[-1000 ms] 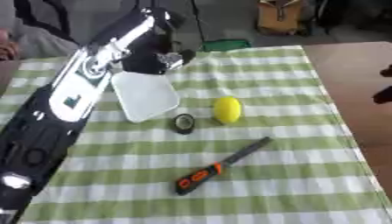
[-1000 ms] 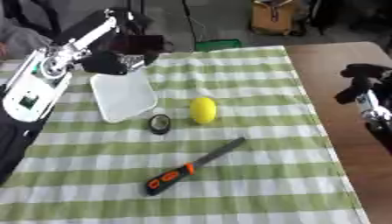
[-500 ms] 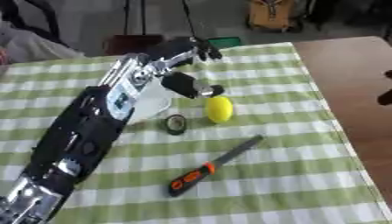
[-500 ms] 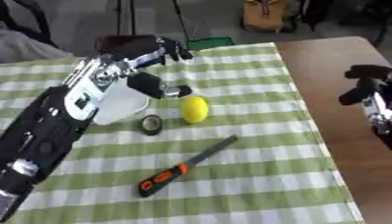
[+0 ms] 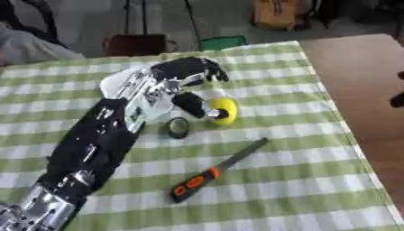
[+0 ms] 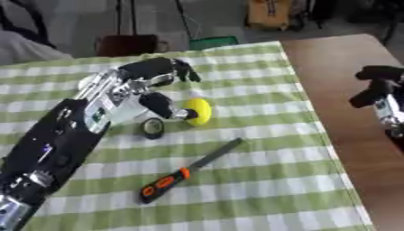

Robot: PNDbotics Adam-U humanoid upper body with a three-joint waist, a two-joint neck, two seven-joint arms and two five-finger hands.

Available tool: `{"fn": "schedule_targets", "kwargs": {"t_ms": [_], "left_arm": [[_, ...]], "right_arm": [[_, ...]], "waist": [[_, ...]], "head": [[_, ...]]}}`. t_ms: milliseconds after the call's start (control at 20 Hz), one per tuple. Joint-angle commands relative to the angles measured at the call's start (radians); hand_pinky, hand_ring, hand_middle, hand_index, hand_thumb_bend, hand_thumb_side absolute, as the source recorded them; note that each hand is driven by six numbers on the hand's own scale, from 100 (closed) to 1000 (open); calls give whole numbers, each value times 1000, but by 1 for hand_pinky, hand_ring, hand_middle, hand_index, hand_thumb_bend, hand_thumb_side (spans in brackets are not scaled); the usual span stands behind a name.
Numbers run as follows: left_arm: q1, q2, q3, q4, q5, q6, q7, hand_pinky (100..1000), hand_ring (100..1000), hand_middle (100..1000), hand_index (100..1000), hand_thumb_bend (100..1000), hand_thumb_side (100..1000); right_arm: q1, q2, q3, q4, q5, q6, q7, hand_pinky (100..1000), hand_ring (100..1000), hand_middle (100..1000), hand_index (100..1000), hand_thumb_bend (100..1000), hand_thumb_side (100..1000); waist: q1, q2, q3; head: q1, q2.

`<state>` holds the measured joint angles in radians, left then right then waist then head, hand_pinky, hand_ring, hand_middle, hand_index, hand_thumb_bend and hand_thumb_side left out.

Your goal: Pick up objects on the table and place them in the box.

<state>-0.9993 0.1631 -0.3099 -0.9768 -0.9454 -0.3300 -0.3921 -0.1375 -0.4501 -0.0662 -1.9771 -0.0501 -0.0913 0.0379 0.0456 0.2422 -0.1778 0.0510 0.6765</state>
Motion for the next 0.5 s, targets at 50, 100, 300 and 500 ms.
{"fn": "schedule_targets", "kwargs": {"t_ms": [50, 100, 300, 500], "left_arm": [[-13, -8, 12, 8, -28, -17, 11, 676, 745, 747, 862, 544, 627], [-11, -12, 12, 13, -34, -21, 14, 676, 745, 747, 862, 544, 627], [-11, -18, 15, 24, -46, -30, 23, 676, 745, 747, 862, 544, 627], [-10, -30, 17, 15, -54, -33, 36, 674, 754, 760, 861, 560, 590]], "right_arm": [[-10, -17, -3, -23, -5, 0, 1, 586, 562, 710, 787, 168, 615], [-11, -16, -3, -23, -4, 0, 1, 586, 562, 710, 787, 168, 615], [-11, -16, -3, -23, -4, 0, 1, 586, 562, 710, 787, 168, 615], [-11, -16, -2, -23, -4, 0, 2, 586, 561, 709, 788, 166, 616]], "waist": [[-4, -14, -2], [-3, -13, -3], [-3, -13, -3], [-3, -13, -8]], "head": [[-1, -6], [-1, -6], [-2, -6], [1, -7]]}}
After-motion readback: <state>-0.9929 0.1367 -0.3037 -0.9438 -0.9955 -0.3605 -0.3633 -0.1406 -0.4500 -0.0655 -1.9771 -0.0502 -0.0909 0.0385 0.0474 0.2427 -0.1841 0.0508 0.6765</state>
